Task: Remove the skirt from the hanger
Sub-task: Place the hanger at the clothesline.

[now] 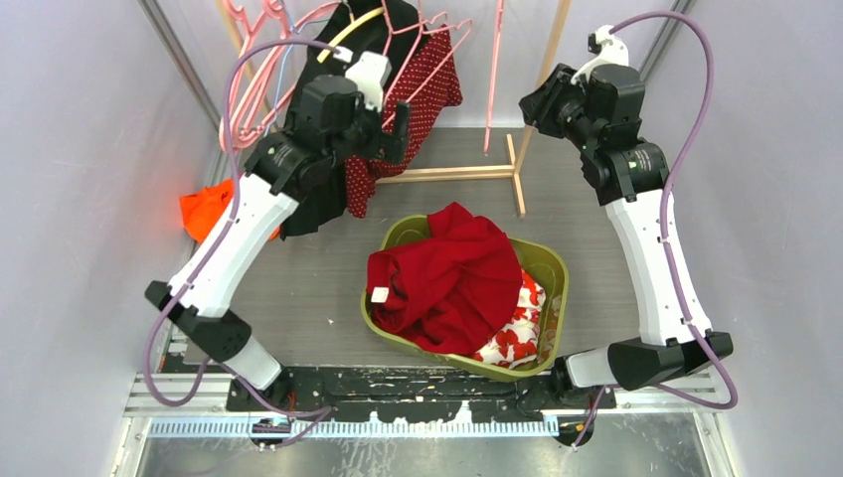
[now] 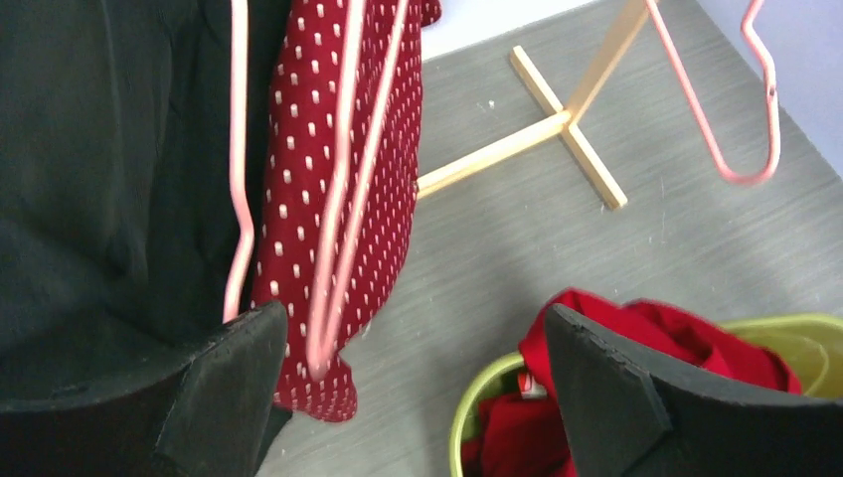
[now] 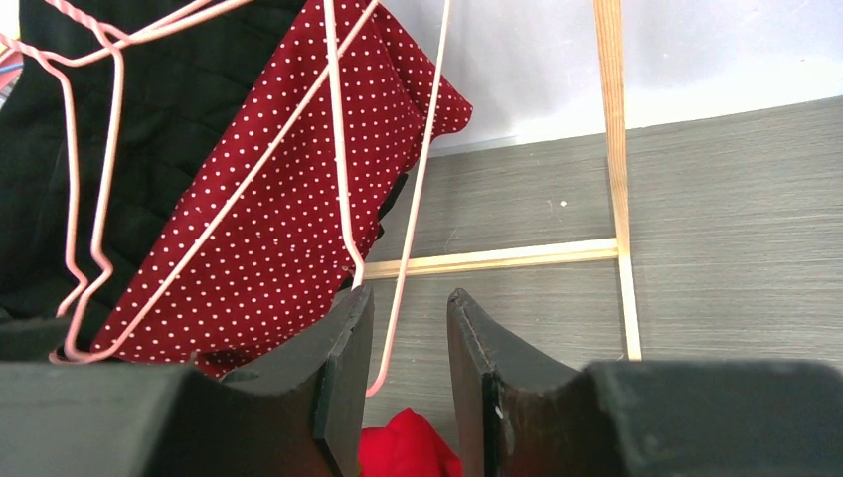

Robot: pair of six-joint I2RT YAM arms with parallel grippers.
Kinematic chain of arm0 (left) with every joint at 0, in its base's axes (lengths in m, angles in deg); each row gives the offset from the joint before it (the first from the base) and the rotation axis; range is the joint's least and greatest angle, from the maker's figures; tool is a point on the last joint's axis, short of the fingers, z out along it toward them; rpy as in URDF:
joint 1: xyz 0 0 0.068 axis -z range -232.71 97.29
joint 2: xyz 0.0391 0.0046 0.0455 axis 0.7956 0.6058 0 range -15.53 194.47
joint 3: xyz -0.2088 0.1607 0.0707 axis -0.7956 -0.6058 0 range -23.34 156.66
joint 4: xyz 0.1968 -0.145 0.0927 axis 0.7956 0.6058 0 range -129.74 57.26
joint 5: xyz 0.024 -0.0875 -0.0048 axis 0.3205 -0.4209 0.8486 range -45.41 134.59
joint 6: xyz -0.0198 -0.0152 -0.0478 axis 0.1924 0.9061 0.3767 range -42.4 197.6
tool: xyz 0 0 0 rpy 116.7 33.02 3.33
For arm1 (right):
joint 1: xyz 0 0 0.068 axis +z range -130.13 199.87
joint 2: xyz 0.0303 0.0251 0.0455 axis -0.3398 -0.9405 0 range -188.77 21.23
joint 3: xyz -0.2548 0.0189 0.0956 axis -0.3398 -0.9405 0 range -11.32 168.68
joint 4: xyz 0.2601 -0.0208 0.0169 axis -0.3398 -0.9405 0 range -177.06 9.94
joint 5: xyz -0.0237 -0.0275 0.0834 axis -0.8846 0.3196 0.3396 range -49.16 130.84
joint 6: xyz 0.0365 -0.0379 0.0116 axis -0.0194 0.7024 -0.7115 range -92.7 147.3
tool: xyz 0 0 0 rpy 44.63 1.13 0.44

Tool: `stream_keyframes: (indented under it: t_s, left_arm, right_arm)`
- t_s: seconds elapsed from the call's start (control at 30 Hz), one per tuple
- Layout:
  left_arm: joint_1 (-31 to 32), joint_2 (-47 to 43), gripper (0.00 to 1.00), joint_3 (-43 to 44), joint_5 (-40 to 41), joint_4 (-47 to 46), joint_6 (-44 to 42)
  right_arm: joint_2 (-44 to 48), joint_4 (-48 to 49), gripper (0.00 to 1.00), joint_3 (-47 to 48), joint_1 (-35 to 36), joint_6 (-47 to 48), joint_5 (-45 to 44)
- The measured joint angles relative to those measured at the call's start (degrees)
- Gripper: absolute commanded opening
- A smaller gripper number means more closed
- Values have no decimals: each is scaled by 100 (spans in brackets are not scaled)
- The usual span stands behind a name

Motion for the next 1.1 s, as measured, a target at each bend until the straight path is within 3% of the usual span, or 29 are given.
stream_keyframes:
  t_s: [0.2,0.7,0.87,1.1]
  left_arm:
    - [0,-1014,100,-1182,-264,-70,-7]
    - [0,-2667,100,-1878,-669,-61,-192]
    - [-59,-2494,93,-1878,-730,-221,-356]
    - [-688,-1266,88,-1764,-1408,-551,-424]
  right_arm:
    - [-13,0,39,-11,26,219,-46]
    - [-205,-17,37,22,426,562,-216]
    - [-404,-20,37,136,566,568,-219]
    - [-407,-17,38,146,590,610,-247]
